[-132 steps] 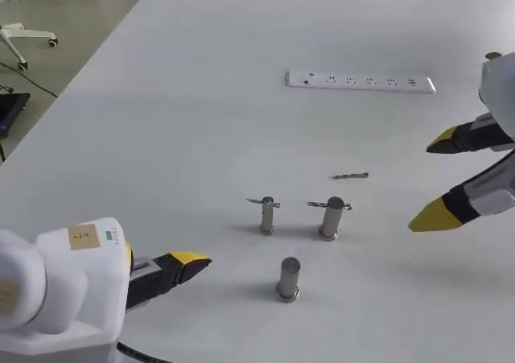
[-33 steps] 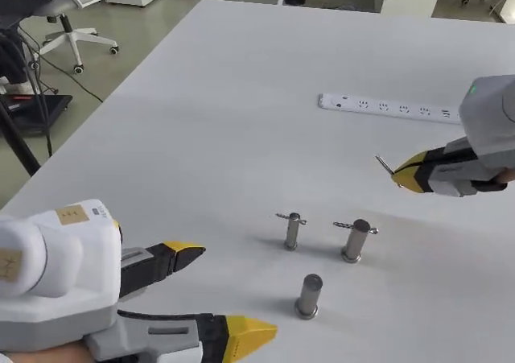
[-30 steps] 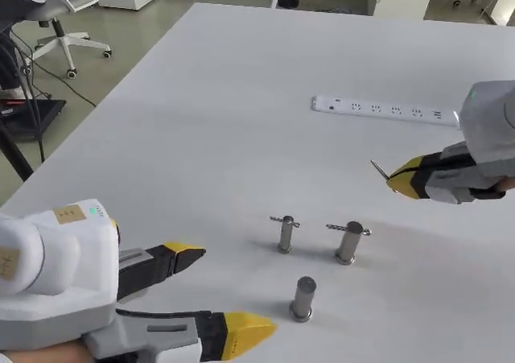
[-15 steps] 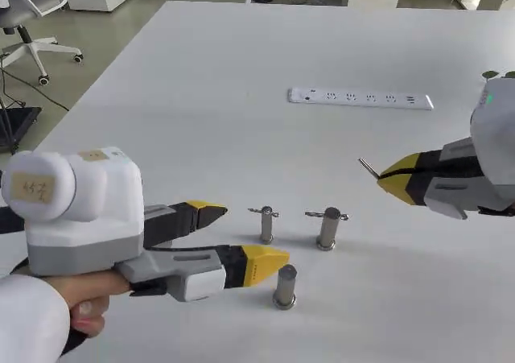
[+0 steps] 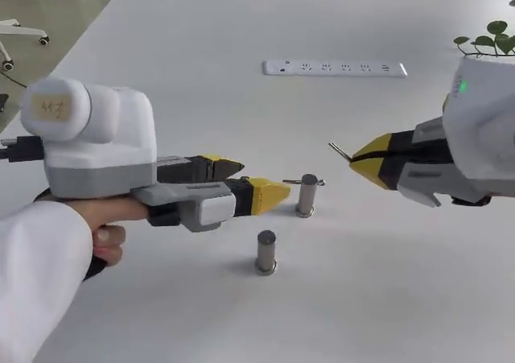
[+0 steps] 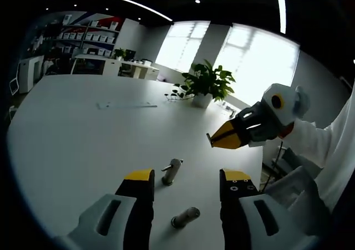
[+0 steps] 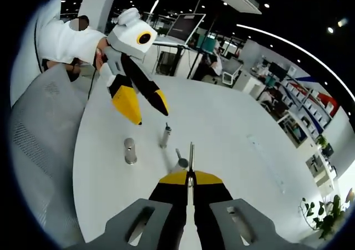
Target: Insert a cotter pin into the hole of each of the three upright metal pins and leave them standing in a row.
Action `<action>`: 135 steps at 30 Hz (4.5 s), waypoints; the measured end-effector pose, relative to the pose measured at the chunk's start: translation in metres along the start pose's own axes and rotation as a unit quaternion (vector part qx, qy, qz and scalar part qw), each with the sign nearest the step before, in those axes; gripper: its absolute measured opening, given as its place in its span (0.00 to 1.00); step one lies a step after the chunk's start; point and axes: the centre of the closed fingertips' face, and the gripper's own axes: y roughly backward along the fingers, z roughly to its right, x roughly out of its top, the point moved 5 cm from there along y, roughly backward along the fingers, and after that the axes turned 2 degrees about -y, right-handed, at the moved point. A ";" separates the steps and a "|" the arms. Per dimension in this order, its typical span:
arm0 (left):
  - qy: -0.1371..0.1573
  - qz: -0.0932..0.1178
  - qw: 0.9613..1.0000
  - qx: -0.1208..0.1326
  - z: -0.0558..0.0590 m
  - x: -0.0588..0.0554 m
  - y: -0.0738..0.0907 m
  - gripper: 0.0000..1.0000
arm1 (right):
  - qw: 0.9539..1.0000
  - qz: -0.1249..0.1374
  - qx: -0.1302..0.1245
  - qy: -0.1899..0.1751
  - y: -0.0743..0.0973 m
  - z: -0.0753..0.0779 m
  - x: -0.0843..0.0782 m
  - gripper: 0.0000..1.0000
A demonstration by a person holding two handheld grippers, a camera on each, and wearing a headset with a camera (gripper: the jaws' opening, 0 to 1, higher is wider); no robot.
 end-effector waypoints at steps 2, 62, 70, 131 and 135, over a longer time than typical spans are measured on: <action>-0.004 -0.003 1.000 -0.004 0.001 0.001 -0.004 0.45 | 1.000 0.001 -0.010 0.018 -0.001 0.002 -0.003 0.00; -0.049 -0.060 0.993 -0.094 0.037 -0.001 -0.038 0.00 | 0.995 0.014 -0.021 0.096 -0.006 -0.037 0.007 0.00; -0.072 -0.073 0.991 -0.087 0.032 -0.006 -0.027 0.00 | 1.000 0.012 0.017 -0.012 -0.005 -0.037 -0.011 0.11; -0.294 -0.068 0.944 -0.136 0.042 -0.028 -0.005 0.09 | 0.981 0.044 0.178 -0.065 0.004 -0.067 0.005 0.00; -0.293 -0.080 0.947 -0.107 0.030 -0.036 0.000 0.27 | 0.983 0.013 0.170 -0.069 -0.006 -0.054 -0.007 0.00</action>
